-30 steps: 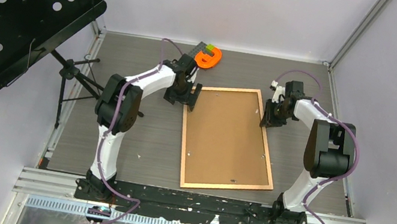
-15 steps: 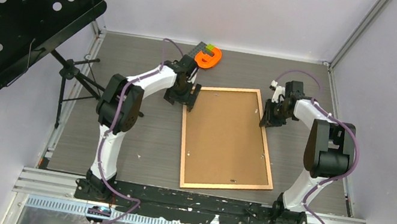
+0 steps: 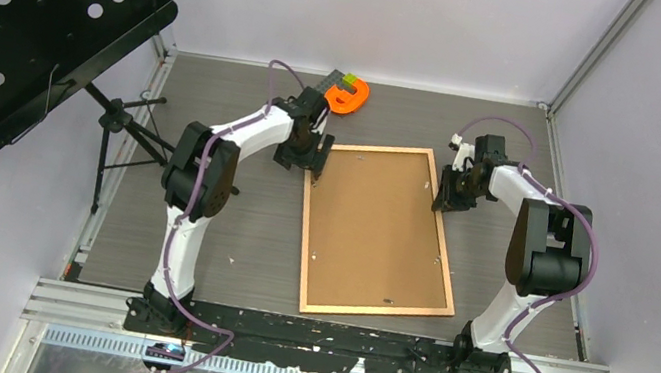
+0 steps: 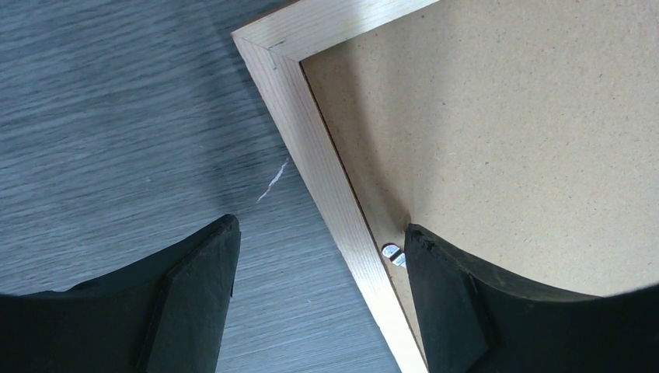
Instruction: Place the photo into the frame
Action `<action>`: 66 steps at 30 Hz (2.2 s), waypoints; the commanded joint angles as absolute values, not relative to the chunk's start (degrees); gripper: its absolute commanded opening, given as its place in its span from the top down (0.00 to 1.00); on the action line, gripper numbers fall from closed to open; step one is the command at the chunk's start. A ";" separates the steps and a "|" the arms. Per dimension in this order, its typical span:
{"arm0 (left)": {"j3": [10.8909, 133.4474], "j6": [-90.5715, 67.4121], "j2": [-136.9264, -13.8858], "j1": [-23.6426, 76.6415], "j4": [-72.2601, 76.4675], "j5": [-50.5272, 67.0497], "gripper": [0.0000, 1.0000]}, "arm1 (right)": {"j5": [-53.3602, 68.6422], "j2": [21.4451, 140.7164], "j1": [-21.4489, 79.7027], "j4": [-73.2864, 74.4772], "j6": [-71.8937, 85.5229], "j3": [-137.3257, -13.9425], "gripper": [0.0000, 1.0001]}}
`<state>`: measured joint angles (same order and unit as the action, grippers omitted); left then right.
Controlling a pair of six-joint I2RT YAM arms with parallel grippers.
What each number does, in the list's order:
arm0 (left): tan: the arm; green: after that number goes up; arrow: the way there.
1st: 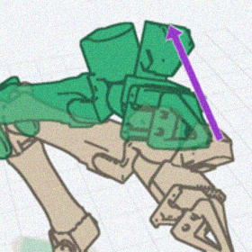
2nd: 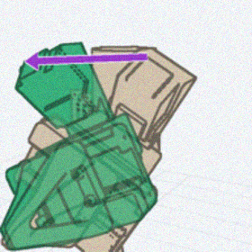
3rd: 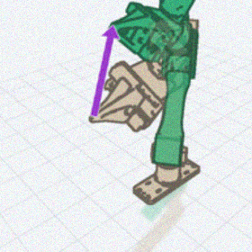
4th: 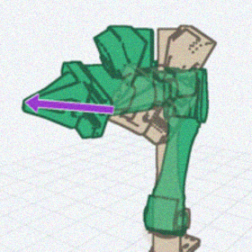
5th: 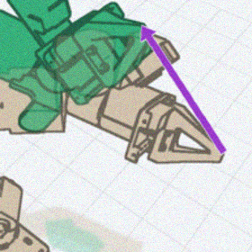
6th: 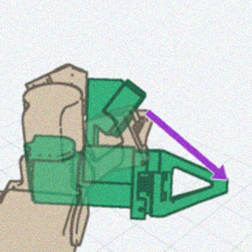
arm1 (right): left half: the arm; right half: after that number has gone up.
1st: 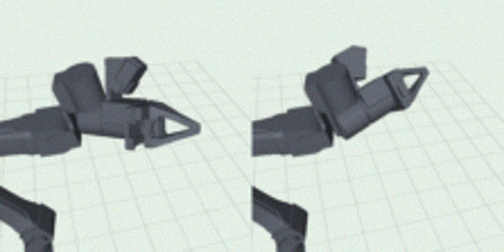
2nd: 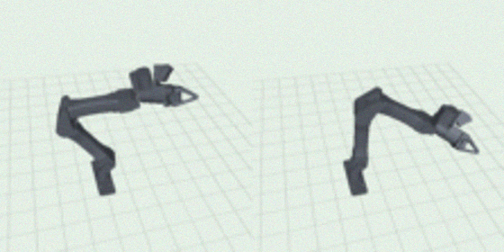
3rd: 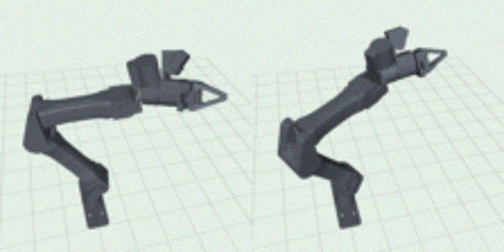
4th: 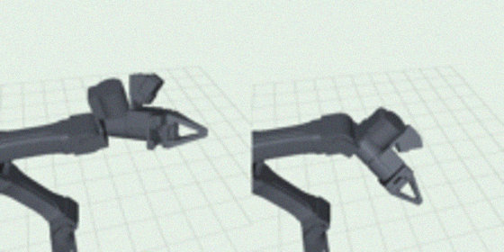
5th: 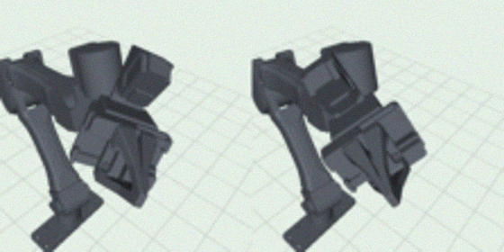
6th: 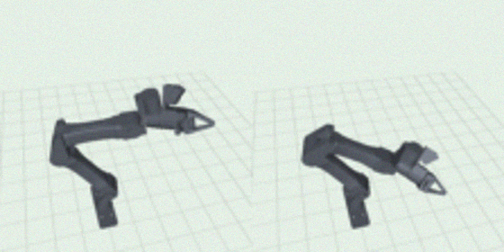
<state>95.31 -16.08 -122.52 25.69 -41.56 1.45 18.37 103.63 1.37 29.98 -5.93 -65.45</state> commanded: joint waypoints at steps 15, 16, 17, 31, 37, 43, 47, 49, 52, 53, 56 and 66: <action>89.07 -15.38 -118.92 25.64 -38.24 0.50 0.29 | 21.14 104.55 1.50 30.40 -6.11 -64.60 0.94; 88.35 -15.38 -118.41 25.66 -37.97 0.52 0.29 | 21.13 104.57 1.32 30.41 -6.14 -64.60 0.94; 87.69 -15.34 -117.93 25.66 -37.71 0.51 0.29 | 21.07 104.52 1.28 30.39 -6.15 -64.60 0.94; 83.18 -15.52 -114.11 26.14 -36.31 3.24 0.34 | 19.62 104.66 0.84 29.42 -5.18 -64.11 0.94; 81.80 -15.29 -113.39 26.70 -36.27 3.93 0.37 | 19.54 105.11 0.80 29.35 -4.88 -63.98 0.94; 80.83 -15.27 -113.51 26.80 -35.93 6.62 0.39 | 19.53 105.15 0.83 29.31 -4.79 -63.98 0.94; 80.58 -15.21 -113.73 26.85 -35.42 9.24 0.40 | 19.26 105.36 0.83 29.05 -4.56 -63.91 0.94; 80.45 -15.05 -113.74 26.89 -35.42 9.81 0.41 | 19.18 105.49 0.80 28.94 -4.25 -63.75 0.94; 80.44 -14.78 -113.69 26.89 -35.68 9.90 0.43 | 18.92 105.65 0.04 28.81 -3.80 -63.73 0.94; 80.42 -14.69 -113.69 26.89 -35.81 9.68 0.43 | 18.84 105.60 -0.54 28.65 -3.75 -63.66 0.94; 80.42 -14.44 -113.39 26.89 -35.78 8.86 0.43 | 18.81 105.56 -0.78 28.64 -3.61 -63.63 0.94; 82.11 -14.66 -112.12 25.91 -34.59 7.73 0.41 | 19.40 105.67 -1.04 28.97 -3.69 -63.54 0.94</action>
<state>81.49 -14.85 -114.67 26.55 -33.74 7.75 21.34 103.88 -0.45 29.15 -4.34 -64.66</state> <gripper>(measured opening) 0.582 0.254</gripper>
